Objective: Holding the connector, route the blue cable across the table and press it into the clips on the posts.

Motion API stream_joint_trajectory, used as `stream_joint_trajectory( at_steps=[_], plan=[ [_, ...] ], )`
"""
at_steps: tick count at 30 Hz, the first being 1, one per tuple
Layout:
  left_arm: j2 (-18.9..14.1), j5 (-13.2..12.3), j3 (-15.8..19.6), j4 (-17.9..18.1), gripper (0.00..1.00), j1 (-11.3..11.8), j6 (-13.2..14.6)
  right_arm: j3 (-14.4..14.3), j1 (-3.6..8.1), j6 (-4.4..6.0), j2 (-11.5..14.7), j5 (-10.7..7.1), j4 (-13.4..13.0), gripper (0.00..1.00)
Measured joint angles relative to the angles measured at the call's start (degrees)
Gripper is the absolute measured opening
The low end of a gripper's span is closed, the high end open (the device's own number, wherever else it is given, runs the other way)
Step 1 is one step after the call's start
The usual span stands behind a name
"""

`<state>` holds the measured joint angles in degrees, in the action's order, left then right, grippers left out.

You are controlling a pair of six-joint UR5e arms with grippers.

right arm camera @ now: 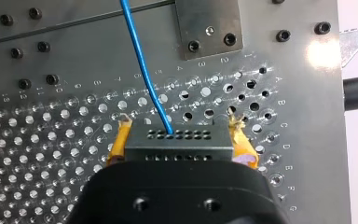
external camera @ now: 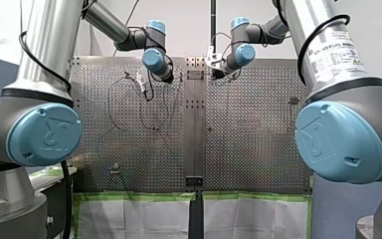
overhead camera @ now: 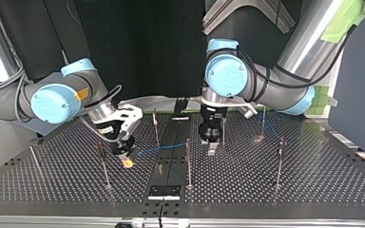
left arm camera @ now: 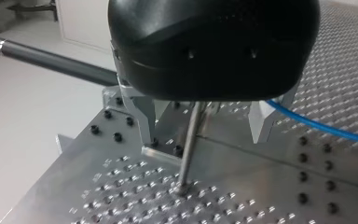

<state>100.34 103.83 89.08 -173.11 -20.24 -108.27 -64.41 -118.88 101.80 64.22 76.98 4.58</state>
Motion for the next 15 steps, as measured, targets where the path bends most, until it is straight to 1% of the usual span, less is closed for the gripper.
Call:
stream_joint_trajectory(
  at_steps=[4,9,15],
  plan=[
    [-1.98,-0.12,1.78,-1.07,1.0,-0.58,0.23,0.0,0.0,0.0,0.0,0.01,0.05,0.0],
    [-4.29,-0.23,2.73,-1.37,1.0,-1.41,0.25,0.0,0.0,0.0,0.0,0.03,0.06,0.0],
    [-4.82,-0.3,2.81,-1.83,1.0,-2.92,0.97,0.0,0.02,-0.06,0.01,0.35,0.15,0.0]
  ],
)
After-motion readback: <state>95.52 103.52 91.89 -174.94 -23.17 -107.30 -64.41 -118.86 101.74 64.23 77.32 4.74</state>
